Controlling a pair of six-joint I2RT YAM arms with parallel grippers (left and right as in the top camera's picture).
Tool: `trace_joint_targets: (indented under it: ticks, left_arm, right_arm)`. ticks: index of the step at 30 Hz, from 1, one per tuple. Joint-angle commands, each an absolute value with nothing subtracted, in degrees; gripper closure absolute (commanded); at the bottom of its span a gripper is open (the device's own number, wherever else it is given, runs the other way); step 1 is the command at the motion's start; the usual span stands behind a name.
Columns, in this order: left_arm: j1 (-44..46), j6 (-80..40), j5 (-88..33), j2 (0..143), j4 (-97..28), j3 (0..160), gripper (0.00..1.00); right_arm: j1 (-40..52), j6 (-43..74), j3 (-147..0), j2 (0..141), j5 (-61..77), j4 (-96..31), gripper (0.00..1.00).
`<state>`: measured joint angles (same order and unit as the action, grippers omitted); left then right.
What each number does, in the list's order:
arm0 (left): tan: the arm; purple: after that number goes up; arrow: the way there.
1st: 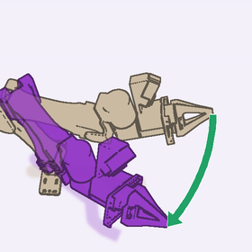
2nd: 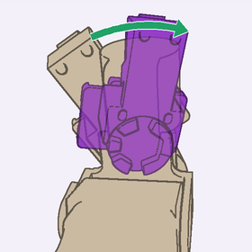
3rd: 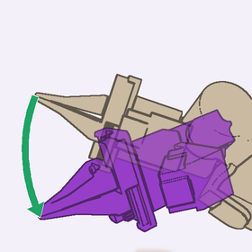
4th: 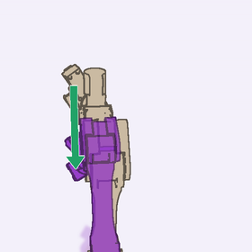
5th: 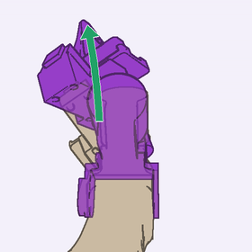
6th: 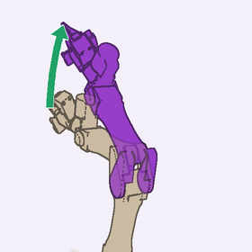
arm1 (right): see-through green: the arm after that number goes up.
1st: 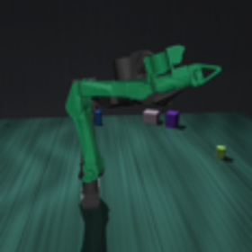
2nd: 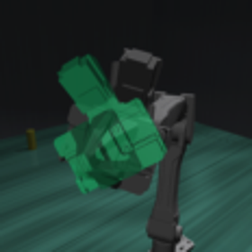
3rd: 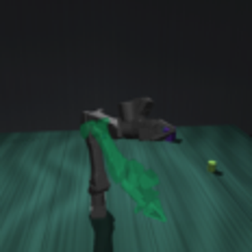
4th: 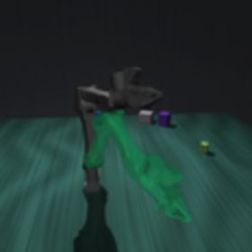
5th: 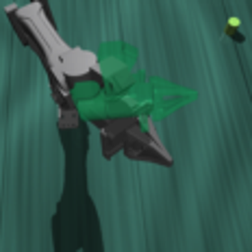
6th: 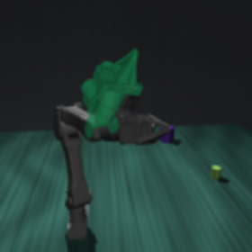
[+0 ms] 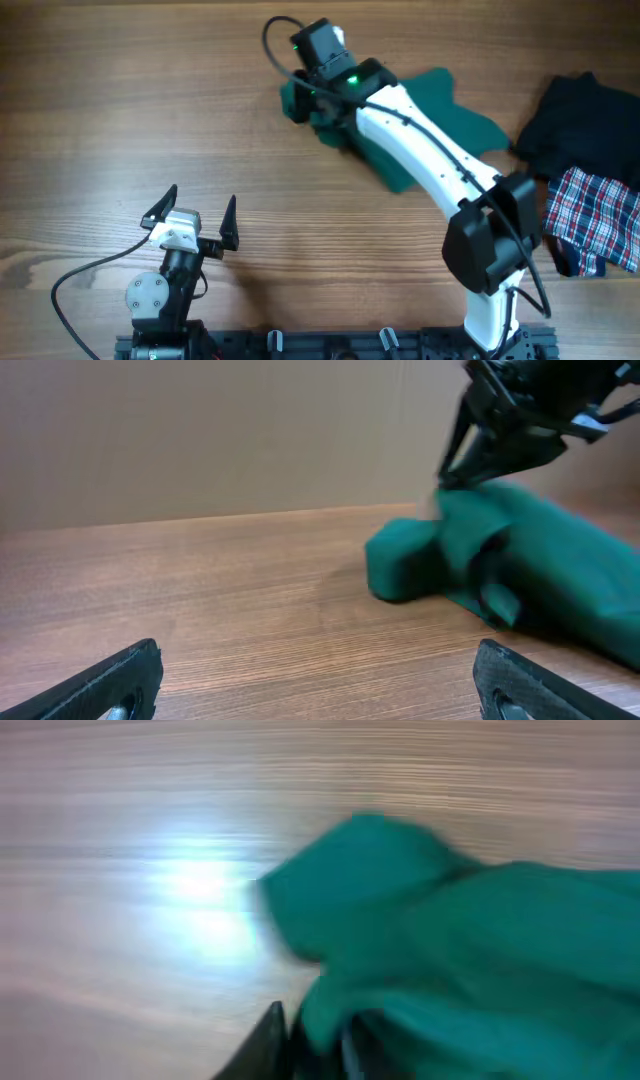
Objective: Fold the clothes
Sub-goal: 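Lay the green garment on the table center and release, withdraw right, then reach the left gripper to the green garment's left edge and grasp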
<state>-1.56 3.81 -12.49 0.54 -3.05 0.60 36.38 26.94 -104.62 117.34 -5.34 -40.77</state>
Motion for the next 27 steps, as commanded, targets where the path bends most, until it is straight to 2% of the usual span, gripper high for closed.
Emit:
trace_joint_targets:
  ticks: [1,2,3,7,12,18,22,23,27]
  left_arm:
    - [-1.74,4.10,-13.41,0.38,-3.20,0.34,0.00]
    - [-1.74,4.08,-13.41,0.38,-3.20,0.34,0.00]
    - [-1.72,4.10,-13.41,0.38,-3.20,0.34,0.00]
    - [-1.74,4.08,-13.41,0.38,-3.20,0.34,0.00]
    - [-1.74,4.08,-13.41,0.38,-3.20,0.34,0.00]
    - [-1.74,4.08,-13.41,0.38,-3.20,0.34,0.00]
    - [-1.72,4.08,-13.41,0.38,-3.20,0.34,0.00]
    - [-1.74,4.08,-13.41,0.38,-3.20,0.34,0.00]
    - [-1.72,4.08,-13.41,0.38,-3.20,0.34,0.00]
  right_arm:
    - [38.63,27.20,-105.51,117.80,0.38,-38.98,0.79]
    - [38.85,27.16,-105.51,117.80,1.91,-38.54,0.75]
    - [38.94,27.16,-105.51,117.80,3.62,-38.28,0.58]
    - [38.79,27.16,-105.54,117.49,4.73,-38.26,0.54]
    - [35.09,27.18,-105.54,113.12,2.20,-39.68,0.37]
    - [22.41,27.16,-105.54,103.57,-3.05,-50.52,0.23]
    - [11.16,27.11,-105.54,100.49,-3.03,-55.09,0.08]
    - [8.14,27.11,-105.54,100.47,-3.03,-56.10,0.00]
    - [-2.15,27.14,-105.47,101.32,-3.01,-59.72,0.00]
